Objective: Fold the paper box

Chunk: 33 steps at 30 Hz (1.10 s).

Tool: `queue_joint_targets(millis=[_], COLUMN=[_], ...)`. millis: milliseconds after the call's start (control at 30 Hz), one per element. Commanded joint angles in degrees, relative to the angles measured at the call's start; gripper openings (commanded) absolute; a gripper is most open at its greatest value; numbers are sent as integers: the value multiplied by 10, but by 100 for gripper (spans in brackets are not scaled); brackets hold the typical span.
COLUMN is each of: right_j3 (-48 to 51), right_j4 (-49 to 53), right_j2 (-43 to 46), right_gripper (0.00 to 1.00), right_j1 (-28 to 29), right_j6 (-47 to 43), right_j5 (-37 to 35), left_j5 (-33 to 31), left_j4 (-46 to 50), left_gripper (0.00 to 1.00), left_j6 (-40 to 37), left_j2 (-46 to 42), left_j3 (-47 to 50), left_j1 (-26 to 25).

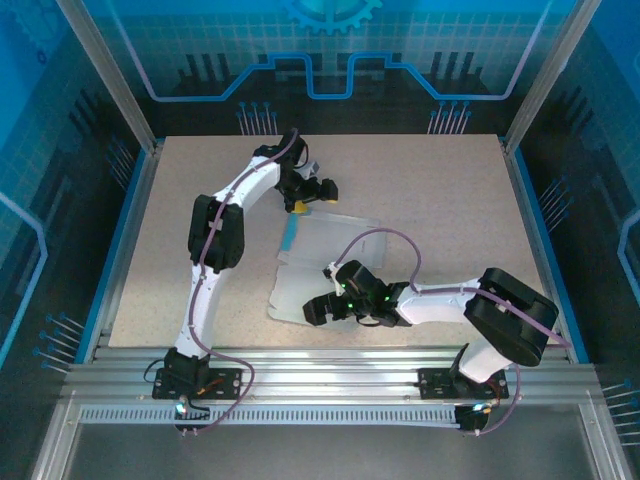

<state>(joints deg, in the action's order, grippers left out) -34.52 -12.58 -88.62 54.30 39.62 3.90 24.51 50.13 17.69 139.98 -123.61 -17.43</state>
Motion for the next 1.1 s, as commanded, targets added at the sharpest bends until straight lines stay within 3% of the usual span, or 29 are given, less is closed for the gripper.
queue_joint_targets(millis=[0,267,800,1067], right_j3=[15,9,5,4], right_j4=[60,69,97,98], right_j2=[-37,-37,-21,-22], right_gripper=[100,100,100,100], right_j1=[-2,-2,4,19], right_j6=[15,12,14,18], right_j5=[14,12,-18,-39], left_j5=[20,-16,-147,-133], left_j4=[14,29,83,61], left_gripper=[99,99,99,99], left_j6=[2,-15,-53,-21], left_j2=[-11,5,35,26], left_j3=[-12,-11,-31,-29], left_j1=[-9,-18,-48,-48])
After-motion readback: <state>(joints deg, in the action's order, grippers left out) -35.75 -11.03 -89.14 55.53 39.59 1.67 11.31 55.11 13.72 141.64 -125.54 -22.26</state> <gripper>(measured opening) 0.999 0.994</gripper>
